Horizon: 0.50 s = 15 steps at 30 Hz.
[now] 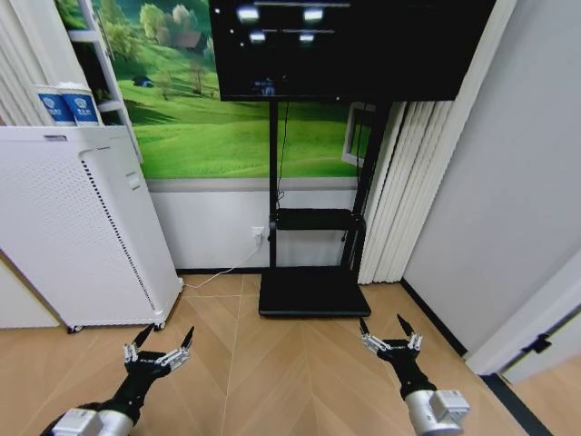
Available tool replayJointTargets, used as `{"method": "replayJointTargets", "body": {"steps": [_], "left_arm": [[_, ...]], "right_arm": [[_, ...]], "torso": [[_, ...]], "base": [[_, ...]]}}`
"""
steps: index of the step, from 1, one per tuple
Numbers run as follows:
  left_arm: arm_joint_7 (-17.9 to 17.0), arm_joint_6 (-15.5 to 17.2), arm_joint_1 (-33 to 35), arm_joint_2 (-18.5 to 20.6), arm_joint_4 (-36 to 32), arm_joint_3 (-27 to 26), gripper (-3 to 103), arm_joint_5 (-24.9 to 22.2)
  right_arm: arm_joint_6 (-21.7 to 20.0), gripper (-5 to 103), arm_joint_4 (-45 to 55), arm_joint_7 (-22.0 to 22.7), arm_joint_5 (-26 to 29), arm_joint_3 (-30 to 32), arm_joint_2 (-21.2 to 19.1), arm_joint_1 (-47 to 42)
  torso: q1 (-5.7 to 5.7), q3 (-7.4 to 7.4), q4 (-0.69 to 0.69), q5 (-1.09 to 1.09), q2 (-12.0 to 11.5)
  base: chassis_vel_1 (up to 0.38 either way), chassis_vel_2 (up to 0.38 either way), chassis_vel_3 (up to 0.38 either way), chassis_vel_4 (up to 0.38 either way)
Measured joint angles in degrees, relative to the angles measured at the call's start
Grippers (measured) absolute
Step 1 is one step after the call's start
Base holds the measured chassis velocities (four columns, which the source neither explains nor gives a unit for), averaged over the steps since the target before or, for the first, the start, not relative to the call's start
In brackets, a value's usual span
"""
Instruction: Pick up the trash bin and place the garbage on the floor into it.
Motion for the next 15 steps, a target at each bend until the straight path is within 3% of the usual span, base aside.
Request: {"method": "replayJointTargets", "body": {"steps": [13,14,15], "left_arm": [[0.0,0.0,0.0,0.0,0.0,0.0,100,0.0],[0.0,0.0,0.0,0.0,0.0,0.0,100,0.0],[0.0,0.0,0.0,0.0,0.0,0.0,100,0.0]], "right_arm": [[0.0,100,0.0,0.0,0.0,0.0,0.0,0.0],[0.0,100,0.0,0.0,0.0,0.0,0.0,0.0],[0.0,100,0.0,0.0,0.0,0.0,0.0,0.0]], "torso": [[0.84,1.64,-0.01,-0.01,2.5],[0.85,1.67,0.0,-0.08,2.5],[0.89,1.76,0.0,0.0,2.6]], "base": [[0.087,0.086,-0.09,-0.087],[0.078,0.102,-0.108,-0.048],[0.078,0.017,-0.036,-0.048]]}}
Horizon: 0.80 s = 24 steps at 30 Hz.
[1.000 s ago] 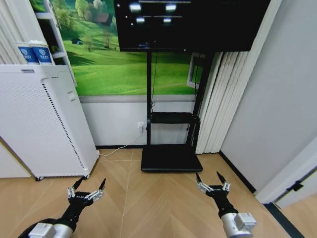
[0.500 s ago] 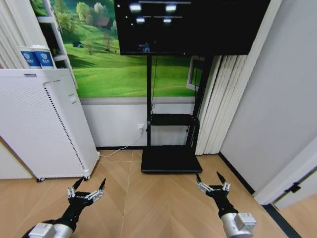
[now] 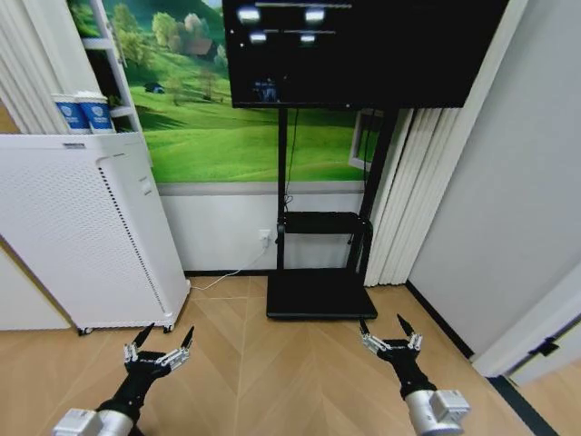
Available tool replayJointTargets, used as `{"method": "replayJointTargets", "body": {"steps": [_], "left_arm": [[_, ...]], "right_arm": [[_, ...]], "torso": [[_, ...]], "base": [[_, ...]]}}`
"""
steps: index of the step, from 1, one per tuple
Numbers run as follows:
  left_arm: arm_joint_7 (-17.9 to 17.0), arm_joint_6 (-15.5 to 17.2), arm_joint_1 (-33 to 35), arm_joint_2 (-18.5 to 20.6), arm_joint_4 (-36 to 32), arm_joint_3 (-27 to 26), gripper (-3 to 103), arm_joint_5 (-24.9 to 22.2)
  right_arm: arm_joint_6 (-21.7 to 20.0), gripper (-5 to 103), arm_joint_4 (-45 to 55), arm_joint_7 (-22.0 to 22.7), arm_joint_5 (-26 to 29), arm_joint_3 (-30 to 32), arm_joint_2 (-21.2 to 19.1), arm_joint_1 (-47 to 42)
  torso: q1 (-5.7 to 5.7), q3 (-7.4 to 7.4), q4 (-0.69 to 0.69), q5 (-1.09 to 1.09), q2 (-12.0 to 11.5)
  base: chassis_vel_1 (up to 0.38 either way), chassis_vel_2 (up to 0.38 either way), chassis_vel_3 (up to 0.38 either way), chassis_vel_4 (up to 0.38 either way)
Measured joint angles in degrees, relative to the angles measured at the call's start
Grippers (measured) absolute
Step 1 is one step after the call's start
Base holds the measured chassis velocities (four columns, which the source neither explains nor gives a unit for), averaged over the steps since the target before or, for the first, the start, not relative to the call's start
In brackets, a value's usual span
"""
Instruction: Pick up the trash bin and place the garbage on the floor into it.
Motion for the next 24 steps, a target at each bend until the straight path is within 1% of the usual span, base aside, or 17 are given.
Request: {"method": "replayJointTargets", "body": {"steps": [2,5,11,13,16,18,22,24], "left_arm": [[0.0,0.0,0.0,0.0,0.0,0.0,100,0.0],[0.0,0.0,0.0,0.0,0.0,0.0,100,0.0],[0.0,0.0,0.0,0.0,0.0,0.0,100,0.0],[0.0,0.0,0.0,0.0,0.0,0.0,100,0.0],[0.0,0.0,0.0,0.0,0.0,0.0,100,0.0],[0.0,0.0,0.0,0.0,0.0,0.0,100,0.0],[0.0,0.0,0.0,0.0,0.0,0.0,100,0.0],[0.0,0.0,0.0,0.0,0.0,0.0,100,0.0]], "right_arm": [[0.0,100,0.0,0.0,0.0,0.0,0.0,0.0],[0.0,100,0.0,0.0,0.0,0.0,0.0,0.0],[0.0,100,0.0,0.0,0.0,0.0,0.0,0.0],[0.0,100,0.0,0.0,0.0,0.0,0.0,0.0],[0.0,100,0.0,0.0,0.0,0.0,0.0,0.0],[0.0,100,0.0,0.0,0.0,0.0,0.0,0.0],[0.0,100,0.0,0.0,0.0,0.0,0.0,0.0],[0.0,100,0.0,0.0,0.0,0.0,0.0,0.0]], "torso": [[0.13,0.25,0.0,-0.02,0.4],[0.35,0.65,0.0,0.03,1.0],[0.79,1.37,0.0,0.02,2.2],[1.06,1.83,0.01,-0.01,2.9],[1.17,2.03,0.0,0.0,3.2],[1.44,2.49,0.0,0.0,4.0],[1.84,3.14,0.0,0.0,5.0],[1.9,3.24,0.0,0.0,5.2]], "base": [[0.039,0.009,-0.018,-0.024],[-0.061,-0.054,0.029,0.05],[-0.035,-0.037,0.036,0.034],[0.0,0.0,0.0,0.0],[0.0,0.0,0.0,0.0],[0.0,0.0,0.0,0.0],[0.074,0.056,-0.076,-0.064],[0.098,0.103,-0.084,-0.107]]}}
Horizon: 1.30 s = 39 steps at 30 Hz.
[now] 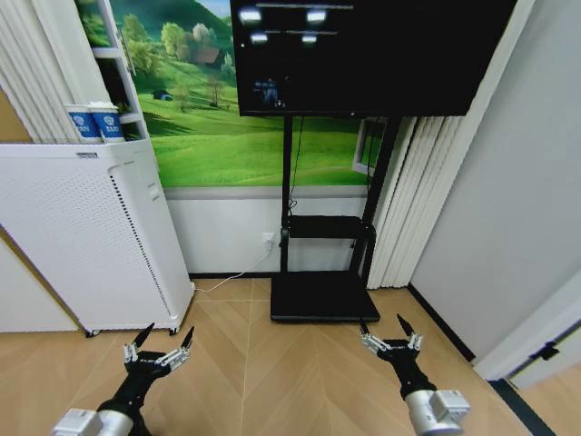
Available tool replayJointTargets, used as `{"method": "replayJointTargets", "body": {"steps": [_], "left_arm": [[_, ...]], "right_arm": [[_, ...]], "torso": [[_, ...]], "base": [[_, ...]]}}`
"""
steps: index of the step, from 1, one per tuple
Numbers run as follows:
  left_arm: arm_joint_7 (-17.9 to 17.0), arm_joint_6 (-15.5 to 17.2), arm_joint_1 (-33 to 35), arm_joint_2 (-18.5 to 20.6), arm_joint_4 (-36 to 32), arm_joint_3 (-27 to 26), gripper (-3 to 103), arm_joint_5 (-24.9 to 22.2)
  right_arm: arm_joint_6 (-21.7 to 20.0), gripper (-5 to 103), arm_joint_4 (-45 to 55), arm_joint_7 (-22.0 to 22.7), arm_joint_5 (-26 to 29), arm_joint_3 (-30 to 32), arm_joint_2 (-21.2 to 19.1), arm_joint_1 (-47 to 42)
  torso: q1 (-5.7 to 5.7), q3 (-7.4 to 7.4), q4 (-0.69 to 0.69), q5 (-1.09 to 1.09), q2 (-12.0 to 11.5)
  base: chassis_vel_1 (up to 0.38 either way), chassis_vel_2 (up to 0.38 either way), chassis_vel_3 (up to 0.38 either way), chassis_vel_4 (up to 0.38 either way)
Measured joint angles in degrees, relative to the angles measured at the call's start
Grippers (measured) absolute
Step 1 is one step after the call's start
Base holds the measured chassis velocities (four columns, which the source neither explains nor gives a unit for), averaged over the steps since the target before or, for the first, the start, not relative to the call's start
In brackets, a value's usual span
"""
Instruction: Pick up the trash bin and place the garbage on the floor into it.
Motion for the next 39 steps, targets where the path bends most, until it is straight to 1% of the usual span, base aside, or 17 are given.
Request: {"method": "replayJointTargets", "body": {"steps": [6,8,10,11,21,28,34,39], "left_arm": [[0.0,0.0,0.0,0.0,0.0,0.0,100,0.0],[0.0,0.0,0.0,0.0,0.0,0.0,100,0.0],[0.0,0.0,0.0,0.0,0.0,0.0,100,0.0],[0.0,0.0,0.0,0.0,0.0,0.0,100,0.0],[0.0,0.0,0.0,0.0,0.0,0.0,100,0.0],[0.0,0.0,0.0,0.0,0.0,0.0,100,0.0],[0.0,0.0,0.0,0.0,0.0,0.0,100,0.0],[0.0,0.0,0.0,0.0,0.0,0.0,100,0.0]], "right_arm": [[0.0,100,0.0,0.0,0.0,0.0,0.0,0.0],[0.0,100,0.0,0.0,0.0,0.0,0.0,0.0],[0.0,100,0.0,0.0,0.0,0.0,0.0,0.0],[0.0,100,0.0,0.0,0.0,0.0,0.0,0.0],[0.0,100,0.0,0.0,0.0,0.0,0.0,0.0],[0.0,100,0.0,0.0,0.0,0.0,0.0,0.0],[0.0,100,0.0,0.0,0.0,0.0,0.0,0.0],[0.0,100,0.0,0.0,0.0,0.0,0.0,0.0]], "torso": [[0.42,0.69,0.0,-0.01,1.1],[0.73,1.18,0.0,0.01,1.9],[0.73,1.18,0.0,0.01,1.9],[0.98,1.58,0.0,0.01,2.5],[1.55,2.51,0.0,-0.01,4.1],[2.26,3.57,0.0,0.01,5.8],[2.79,4.34,0.0,0.01,7.1],[3.02,4.65,0.01,-0.01,7.7]], "base": [[0.057,0.071,-0.056,-0.076],[0.0,0.0,0.0,0.0],[0.0,0.0,0.0,0.0],[0.0,0.0,0.0,0.0],[0.018,0.021,-0.02,-0.019],[0.014,0.011,-0.011,-0.011],[0.086,0.093,-0.099,-0.105],[0.146,0.169,-0.16,-0.142]]}}
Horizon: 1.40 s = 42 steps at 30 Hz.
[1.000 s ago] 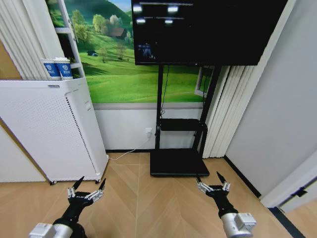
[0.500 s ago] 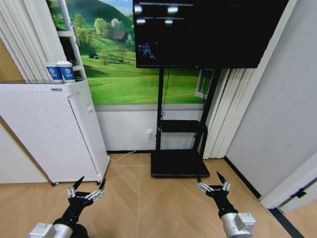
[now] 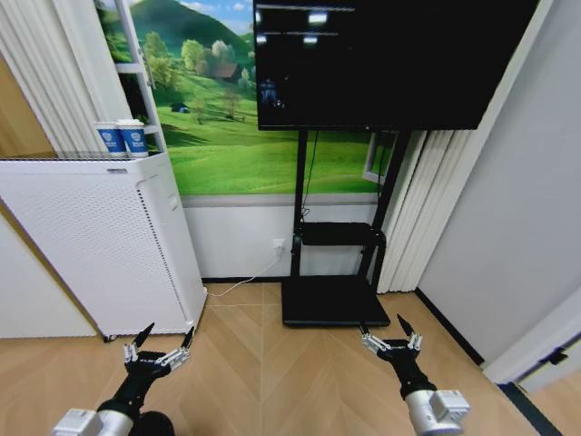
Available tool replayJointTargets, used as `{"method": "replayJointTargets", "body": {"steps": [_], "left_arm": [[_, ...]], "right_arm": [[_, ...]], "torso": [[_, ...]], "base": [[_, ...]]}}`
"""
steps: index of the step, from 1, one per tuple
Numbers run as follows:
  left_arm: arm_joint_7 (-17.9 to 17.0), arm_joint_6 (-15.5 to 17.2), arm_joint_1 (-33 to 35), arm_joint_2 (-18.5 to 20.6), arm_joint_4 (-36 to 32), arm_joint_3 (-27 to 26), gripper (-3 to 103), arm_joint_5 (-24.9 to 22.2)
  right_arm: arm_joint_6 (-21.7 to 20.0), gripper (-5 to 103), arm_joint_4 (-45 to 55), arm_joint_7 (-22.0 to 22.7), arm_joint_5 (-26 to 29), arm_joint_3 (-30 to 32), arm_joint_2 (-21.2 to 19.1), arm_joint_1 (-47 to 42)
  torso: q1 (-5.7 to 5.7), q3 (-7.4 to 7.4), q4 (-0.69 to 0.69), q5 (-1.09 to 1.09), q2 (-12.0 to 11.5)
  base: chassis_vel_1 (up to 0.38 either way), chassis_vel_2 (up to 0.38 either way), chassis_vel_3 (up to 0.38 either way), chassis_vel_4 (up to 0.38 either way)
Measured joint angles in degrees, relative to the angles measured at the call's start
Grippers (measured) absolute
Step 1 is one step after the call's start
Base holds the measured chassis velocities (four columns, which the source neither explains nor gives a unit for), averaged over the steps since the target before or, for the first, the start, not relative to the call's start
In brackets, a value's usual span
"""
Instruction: Pick up the trash bin and place the garbage on the floor into it.
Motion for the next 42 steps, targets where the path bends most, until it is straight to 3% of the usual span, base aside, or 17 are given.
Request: {"method": "replayJointTargets", "body": {"steps": [10,42], "left_arm": [[0.0,0.0,0.0,0.0,0.0,0.0,100,0.0],[0.0,0.0,0.0,0.0,0.0,0.0,100,0.0]], "right_arm": [[0.0,100,0.0,0.0,0.0,0.0,0.0,0.0],[0.0,100,0.0,0.0,0.0,0.0,0.0,0.0]], "torso": [[0.69,0.91,0.0,-0.01,1.6],[4.23,5.87,0.0,0.01,10.1]], "base": [[0.081,0.078,-0.081,-0.079],[-0.003,-0.003,0.002,0.002]]}}
